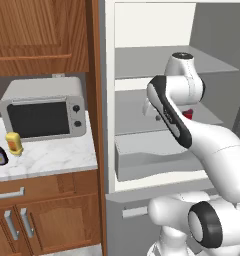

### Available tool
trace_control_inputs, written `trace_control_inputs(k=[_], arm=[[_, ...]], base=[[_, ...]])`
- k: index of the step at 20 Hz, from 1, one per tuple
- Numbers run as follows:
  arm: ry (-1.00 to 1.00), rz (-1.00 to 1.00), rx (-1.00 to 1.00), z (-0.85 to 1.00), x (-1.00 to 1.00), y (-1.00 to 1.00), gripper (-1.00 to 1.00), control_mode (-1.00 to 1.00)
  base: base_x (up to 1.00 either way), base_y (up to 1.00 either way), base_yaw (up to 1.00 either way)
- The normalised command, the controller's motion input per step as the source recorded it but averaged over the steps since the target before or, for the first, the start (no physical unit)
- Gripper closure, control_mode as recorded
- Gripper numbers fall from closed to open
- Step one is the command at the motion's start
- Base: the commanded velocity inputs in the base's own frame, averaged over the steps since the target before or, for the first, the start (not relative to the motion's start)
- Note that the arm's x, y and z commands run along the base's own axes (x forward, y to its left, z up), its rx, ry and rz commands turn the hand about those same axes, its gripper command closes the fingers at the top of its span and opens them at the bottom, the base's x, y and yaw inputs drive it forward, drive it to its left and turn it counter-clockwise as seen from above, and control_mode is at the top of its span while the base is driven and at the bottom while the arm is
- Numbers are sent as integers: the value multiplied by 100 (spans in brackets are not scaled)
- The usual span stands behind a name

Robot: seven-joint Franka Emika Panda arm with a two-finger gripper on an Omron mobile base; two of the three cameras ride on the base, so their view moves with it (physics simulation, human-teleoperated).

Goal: Place the mustard and condiment bottle from the counter to the top shelf of the fridge. If the existing items in the fridge are on the top shelf, move them to other shelves.

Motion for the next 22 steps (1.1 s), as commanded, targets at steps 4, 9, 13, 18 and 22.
trace_control_inputs(k=[4,9,13,18,22], arm=[[-28,0,0,14,-15,-12,-100,-100],[-53,-2,1,55,-44,-43,-100,-100],[-48,-10,6,61,-21,-64,-100,-100],[-35,-18,12,72,0,-61,-100,-100],[-12,-18,13,75,23,-39,-100,-100]], base=[[0,0,0],[0,0,0],[0,0,0],[0,0,0],[0,0,0]])
